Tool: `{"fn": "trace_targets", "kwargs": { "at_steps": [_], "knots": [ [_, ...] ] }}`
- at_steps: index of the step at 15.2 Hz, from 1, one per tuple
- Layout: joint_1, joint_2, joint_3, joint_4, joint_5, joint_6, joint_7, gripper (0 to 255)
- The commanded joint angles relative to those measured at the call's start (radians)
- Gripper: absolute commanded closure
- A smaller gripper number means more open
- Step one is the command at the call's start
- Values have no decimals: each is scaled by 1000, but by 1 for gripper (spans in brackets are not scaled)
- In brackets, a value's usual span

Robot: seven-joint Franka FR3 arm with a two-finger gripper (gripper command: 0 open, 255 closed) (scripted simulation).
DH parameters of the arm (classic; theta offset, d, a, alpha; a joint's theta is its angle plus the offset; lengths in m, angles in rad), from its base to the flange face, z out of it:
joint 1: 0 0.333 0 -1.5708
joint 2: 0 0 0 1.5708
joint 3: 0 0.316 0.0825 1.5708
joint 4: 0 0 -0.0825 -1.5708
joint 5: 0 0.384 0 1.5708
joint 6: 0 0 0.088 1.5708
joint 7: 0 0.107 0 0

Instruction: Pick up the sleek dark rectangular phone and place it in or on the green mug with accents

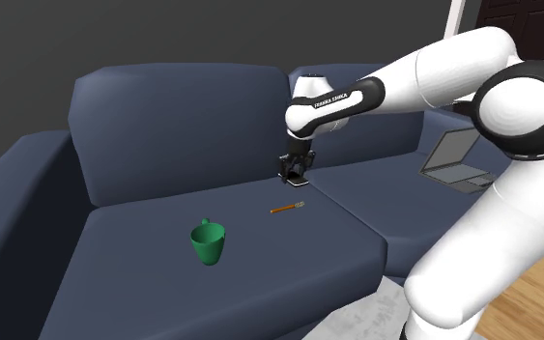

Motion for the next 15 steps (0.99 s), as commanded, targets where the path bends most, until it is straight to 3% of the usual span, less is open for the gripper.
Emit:
{"fn": "trace_targets", "kwargs": {
  "at_steps": [1, 15],
  "knots": [
    [18, 4, 37, 6, 0, -3, 55, 255],
    [132, 147, 275, 169, -39, -39, 425, 255]
  ]
}}
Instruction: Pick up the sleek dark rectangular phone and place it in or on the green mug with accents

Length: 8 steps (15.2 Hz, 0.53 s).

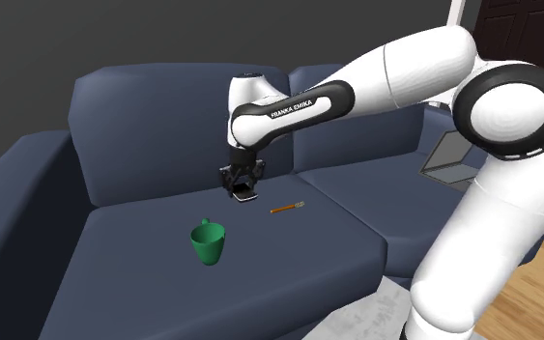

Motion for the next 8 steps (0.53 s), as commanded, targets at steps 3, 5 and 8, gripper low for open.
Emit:
{"fn": "trace_targets", "kwargs": {
  "at_steps": [3, 5, 8],
  "knots": [
    [32, 73, 61, 81, -31, -17, 110, 255],
    [50, 115, 90, 130, -52, -31, 164, 255],
    [78, 183, 127, 210, -87, -56, 241, 255]
  ]
}}
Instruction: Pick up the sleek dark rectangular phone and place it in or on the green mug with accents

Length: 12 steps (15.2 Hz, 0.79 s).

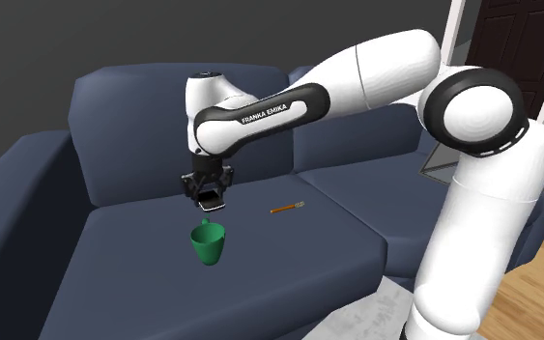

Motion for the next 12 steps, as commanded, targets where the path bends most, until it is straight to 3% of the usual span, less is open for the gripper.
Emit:
{"fn": "trace_targets", "kwargs": {
  "at_steps": [1, 12],
  "knots": [
    [10, 33, 12, 19, -17, 9, 32, 255],
    [11, 72, 11, -86, -48, 148, 65, 255]
  ]
}}
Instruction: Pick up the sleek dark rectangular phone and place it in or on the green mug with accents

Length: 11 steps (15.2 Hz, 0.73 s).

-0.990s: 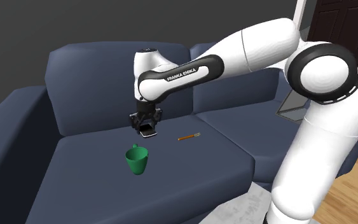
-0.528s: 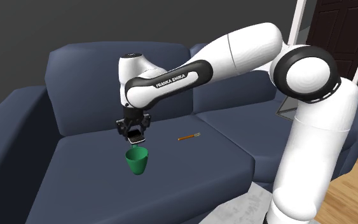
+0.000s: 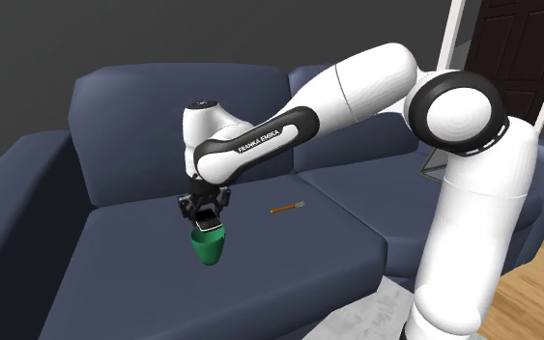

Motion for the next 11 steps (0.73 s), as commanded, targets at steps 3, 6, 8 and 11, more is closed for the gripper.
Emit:
{"fn": "trace_targets", "kwargs": {
  "at_steps": [3, 6, 8, 11],
  "knots": [
    [1, 17, 0, -26, -13, 41, 14, 255],
    [1, 17, 0, -26, -13, 41, 14, 255],
    [1, 17, 0, -26, -13, 41, 14, 255],
    [1, 17, 0, -26, -13, 41, 14, 0]
  ]
}}
